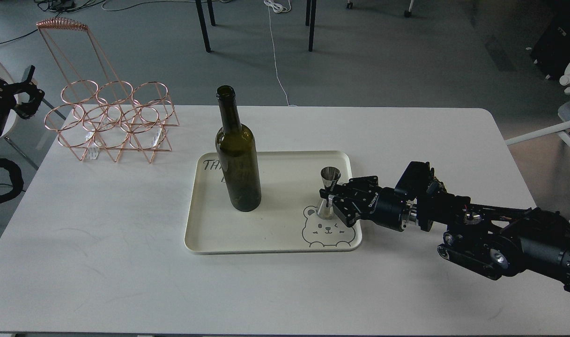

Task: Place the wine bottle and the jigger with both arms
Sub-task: 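Close the right gripper on the jigger and lift it, then carry the jigger off the tray and lower it onto the table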

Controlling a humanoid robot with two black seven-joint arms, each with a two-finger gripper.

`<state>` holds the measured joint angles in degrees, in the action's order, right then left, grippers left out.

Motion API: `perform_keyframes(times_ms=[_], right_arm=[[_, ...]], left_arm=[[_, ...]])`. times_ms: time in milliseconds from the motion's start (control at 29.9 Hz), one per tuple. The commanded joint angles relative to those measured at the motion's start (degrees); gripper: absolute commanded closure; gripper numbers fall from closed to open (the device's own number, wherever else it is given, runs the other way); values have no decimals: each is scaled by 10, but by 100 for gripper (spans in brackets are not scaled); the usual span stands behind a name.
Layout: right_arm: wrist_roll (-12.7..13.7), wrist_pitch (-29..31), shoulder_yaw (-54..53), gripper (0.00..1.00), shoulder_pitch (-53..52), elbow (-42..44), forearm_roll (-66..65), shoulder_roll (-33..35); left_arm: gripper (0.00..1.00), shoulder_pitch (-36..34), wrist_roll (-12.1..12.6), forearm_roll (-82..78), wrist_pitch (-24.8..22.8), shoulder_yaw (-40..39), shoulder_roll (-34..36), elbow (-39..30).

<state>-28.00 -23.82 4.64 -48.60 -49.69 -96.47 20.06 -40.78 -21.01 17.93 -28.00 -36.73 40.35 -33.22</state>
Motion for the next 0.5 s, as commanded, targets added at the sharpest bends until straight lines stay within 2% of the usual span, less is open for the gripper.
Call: perform_keyframes(times_ms=[0, 234, 468], right_arm=[[0, -1, 0, 96, -1, -1, 1, 1], [0, -18, -9, 96, -22, -3, 8, 11], [0, -40, -66, 96, -32, -4, 11, 57]], left_arm=[[1, 0, 0, 0, 0, 1, 0, 0], [1, 0, 0, 1, 0, 0, 10, 0], [1, -3, 1, 1, 0, 0, 11, 0]])
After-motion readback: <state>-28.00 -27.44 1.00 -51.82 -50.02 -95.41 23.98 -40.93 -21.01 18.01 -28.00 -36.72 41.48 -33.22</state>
